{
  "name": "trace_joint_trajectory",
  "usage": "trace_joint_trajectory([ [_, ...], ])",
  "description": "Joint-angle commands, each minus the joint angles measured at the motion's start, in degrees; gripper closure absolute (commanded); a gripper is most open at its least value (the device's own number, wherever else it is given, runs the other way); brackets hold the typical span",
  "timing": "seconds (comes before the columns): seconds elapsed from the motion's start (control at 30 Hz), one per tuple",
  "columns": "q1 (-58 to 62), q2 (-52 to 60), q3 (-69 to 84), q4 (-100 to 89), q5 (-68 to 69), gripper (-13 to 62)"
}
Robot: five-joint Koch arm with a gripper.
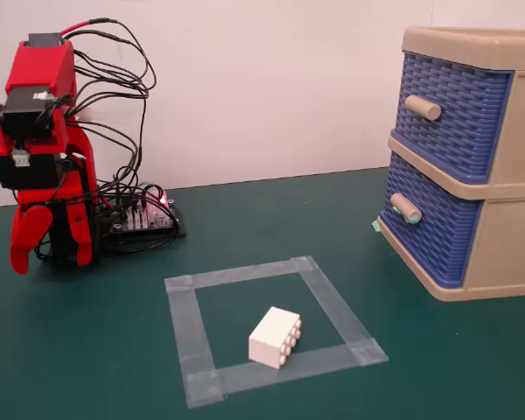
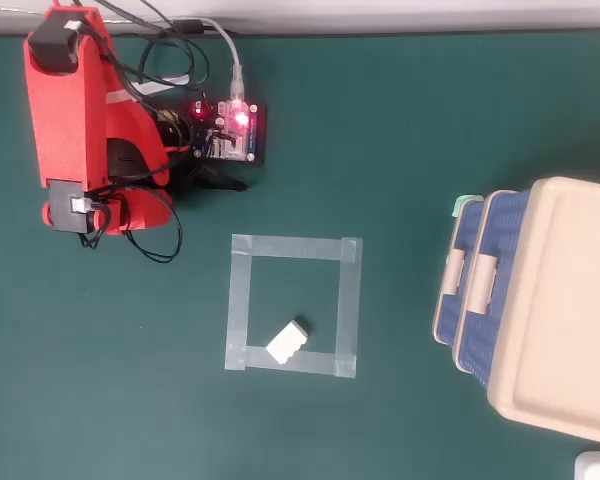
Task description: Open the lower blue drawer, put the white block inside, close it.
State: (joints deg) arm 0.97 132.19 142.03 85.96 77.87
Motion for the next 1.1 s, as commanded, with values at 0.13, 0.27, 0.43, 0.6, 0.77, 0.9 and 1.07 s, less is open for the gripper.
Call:
trace_joint_trajectory([
  [0.13, 0.7, 2.5, 0.1, 9.3, 0.4, 15.0],
  [0.27, 0.7, 2.5, 0.1, 9.3, 0.4, 14.9],
  [0.43, 0.7, 2.5, -1.8, 9.8, 0.6, 15.4],
  [0.6, -0.7, 2.0, -20.3, 9.8, 7.5, 15.7],
  [0.77, -26.9, -0.5, -28.3, 1.6, 38.2, 15.7],
  [0.9, -57.8, -5.0, -27.6, -24.0, 72.4, 15.7],
  [1.07, -72.2, -18.6, -24.0, -57.6, 88.3, 15.7],
])
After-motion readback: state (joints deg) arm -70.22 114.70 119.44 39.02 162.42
